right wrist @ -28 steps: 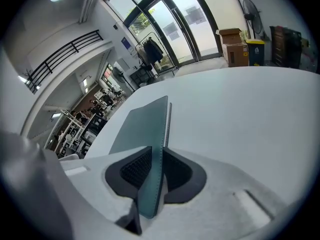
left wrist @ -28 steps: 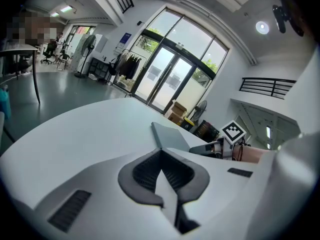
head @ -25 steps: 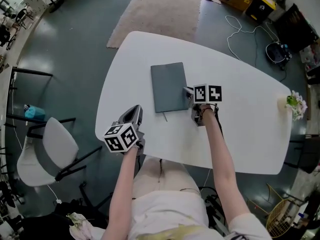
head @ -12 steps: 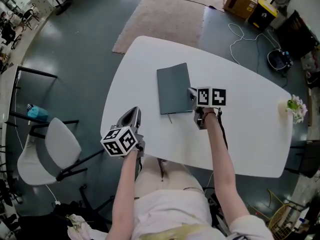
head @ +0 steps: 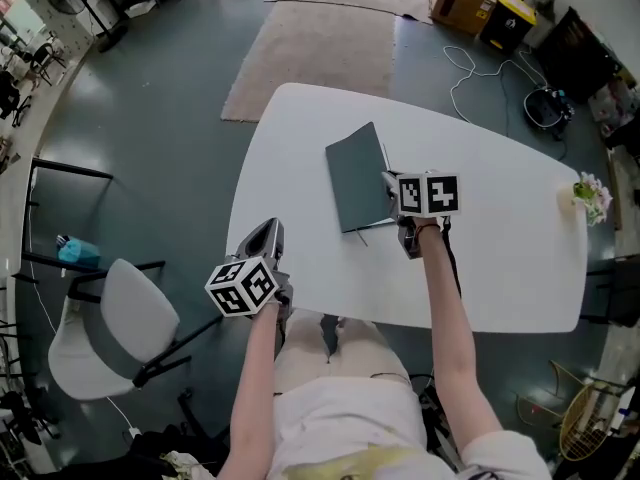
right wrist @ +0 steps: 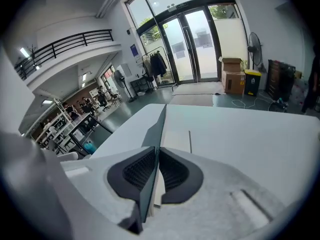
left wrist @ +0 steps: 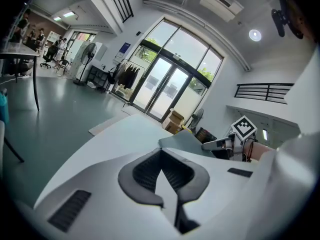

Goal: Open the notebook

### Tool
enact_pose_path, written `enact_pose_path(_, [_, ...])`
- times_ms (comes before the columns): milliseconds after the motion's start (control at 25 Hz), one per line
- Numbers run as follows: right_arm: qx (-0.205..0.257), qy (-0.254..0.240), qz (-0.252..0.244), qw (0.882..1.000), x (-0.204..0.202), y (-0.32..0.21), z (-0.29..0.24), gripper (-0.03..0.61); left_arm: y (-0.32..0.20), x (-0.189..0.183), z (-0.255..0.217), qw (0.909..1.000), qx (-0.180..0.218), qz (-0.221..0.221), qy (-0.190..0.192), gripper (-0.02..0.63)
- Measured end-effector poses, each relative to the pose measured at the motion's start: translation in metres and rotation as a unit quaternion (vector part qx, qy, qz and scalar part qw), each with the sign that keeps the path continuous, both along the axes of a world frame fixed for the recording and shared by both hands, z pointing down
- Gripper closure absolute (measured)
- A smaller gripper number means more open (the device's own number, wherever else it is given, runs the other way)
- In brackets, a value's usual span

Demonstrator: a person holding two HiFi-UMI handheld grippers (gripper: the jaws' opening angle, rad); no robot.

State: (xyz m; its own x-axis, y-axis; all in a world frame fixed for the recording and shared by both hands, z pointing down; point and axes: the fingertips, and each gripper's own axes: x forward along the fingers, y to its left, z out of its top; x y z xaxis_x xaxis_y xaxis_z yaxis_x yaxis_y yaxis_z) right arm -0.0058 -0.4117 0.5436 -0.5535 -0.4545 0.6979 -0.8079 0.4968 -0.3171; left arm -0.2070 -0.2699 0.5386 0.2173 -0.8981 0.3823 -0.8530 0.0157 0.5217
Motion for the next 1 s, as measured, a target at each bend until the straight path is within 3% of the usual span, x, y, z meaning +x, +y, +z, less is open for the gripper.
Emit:
enact_pose_path(480, [0.069, 0.044, -0.005, 0.997, -0.049, 0.019, -0.036, 0.543, -0.001, -0.034, -0.007, 0.9989, 0.015, 0.044, 0.006, 0.614])
enact_pose_path(1000, [0.118, 0.113, -0.046, 0.985, -0.116, 0.048, -0.045, 0.541, 0.010, -0.069, -0.015, 0.9991, 0.031, 0.026, 0.013, 0.614])
